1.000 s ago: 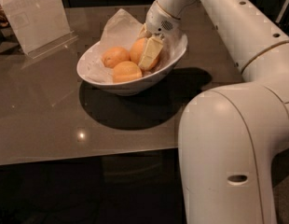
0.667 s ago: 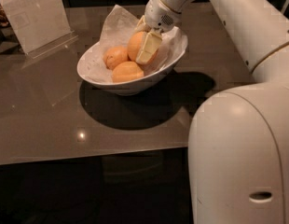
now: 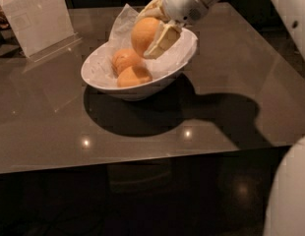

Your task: Pick orange from white bowl

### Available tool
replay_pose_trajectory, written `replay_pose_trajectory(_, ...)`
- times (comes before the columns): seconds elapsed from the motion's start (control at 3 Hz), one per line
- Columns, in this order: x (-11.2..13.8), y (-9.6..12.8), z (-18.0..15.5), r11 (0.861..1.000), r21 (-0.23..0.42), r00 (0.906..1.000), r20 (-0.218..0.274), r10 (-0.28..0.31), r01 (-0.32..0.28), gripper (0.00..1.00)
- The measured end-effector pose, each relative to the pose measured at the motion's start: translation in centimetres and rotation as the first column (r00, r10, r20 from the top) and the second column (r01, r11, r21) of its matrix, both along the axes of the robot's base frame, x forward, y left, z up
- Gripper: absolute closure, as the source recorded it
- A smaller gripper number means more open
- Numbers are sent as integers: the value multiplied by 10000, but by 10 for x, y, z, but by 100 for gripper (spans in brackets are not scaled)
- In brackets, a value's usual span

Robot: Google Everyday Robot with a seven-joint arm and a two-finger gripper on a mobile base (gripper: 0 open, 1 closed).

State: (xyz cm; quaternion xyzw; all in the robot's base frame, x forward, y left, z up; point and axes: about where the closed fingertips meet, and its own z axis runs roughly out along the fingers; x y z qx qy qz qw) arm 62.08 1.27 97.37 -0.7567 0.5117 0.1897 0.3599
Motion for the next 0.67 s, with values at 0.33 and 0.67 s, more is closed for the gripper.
replay_pose_trajectory(0.33, -31, -7, 12, 9941, 1054, 9985, 516, 201, -255, 100)
replay_pose_trajectory(0.67, -59, -14, 19, 9869, 1610, 9953, 966, -15, -142, 100)
